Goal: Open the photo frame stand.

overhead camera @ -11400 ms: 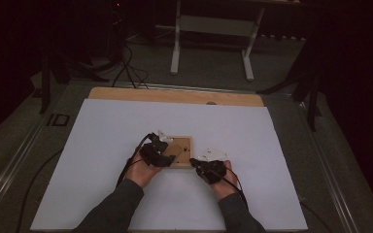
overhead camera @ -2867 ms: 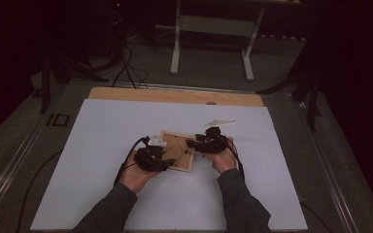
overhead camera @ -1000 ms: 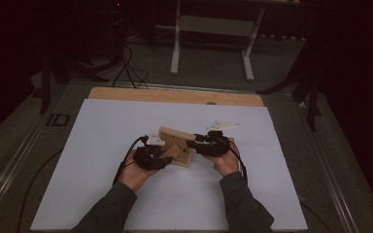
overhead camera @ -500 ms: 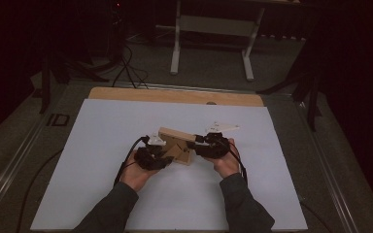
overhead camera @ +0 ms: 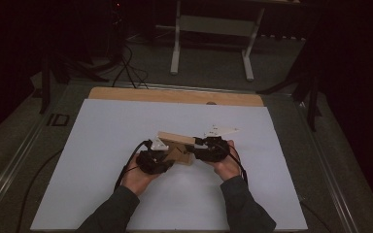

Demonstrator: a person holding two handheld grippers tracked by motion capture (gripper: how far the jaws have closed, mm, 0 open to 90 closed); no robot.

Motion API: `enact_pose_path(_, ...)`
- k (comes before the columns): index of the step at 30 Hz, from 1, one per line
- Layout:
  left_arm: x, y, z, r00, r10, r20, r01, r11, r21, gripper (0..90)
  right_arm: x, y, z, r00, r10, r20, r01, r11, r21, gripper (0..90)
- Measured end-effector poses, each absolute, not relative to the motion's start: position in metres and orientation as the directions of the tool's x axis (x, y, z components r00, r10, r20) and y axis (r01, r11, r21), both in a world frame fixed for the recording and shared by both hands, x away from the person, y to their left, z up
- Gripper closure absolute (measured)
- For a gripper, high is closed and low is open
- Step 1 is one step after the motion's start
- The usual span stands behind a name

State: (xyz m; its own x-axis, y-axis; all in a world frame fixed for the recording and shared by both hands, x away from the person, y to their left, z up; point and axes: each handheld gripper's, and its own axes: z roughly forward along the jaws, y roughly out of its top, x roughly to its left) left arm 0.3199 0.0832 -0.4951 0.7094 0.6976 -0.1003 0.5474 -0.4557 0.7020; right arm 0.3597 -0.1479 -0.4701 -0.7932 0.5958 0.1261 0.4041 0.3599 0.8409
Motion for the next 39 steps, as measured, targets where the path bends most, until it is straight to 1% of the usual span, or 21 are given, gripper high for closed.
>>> enact_pose_path(10,0.312,0.083,-0.501,0.715,0.690,-0.112,0.545,-0.451,0.707,68.9,0.349,-0.147,-0.473,-0.819,0.562,0.120,0.385,0.383,0.839,52.1)
enact_pose_path(18,0.307,0.084,-0.504,0.718,0.687,-0.115,0.547,-0.454,0.704,68.1,0.341,-0.145,-0.474,-0.824,0.558,0.099,0.373,0.402,0.836,50.7)
enact_pose_path(24,0.301,0.086,-0.506,0.720,0.688,-0.095,0.531,-0.457,0.714,68.1,0.333,-0.144,-0.474,-0.831,0.552,0.072,0.352,0.421,0.836,49.8)
enact_pose_path(32,0.296,0.088,-0.510,0.730,0.679,-0.074,0.511,-0.472,0.718,68.3,0.325,-0.144,-0.479,-0.833,0.548,0.077,0.356,0.424,0.833,48.1)
enact_pose_path(39,0.293,0.089,-0.513,0.730,0.680,-0.076,0.513,-0.470,0.718,67.6,0.321,-0.144,-0.480,-0.837,0.541,0.079,0.357,0.431,0.829,45.5)
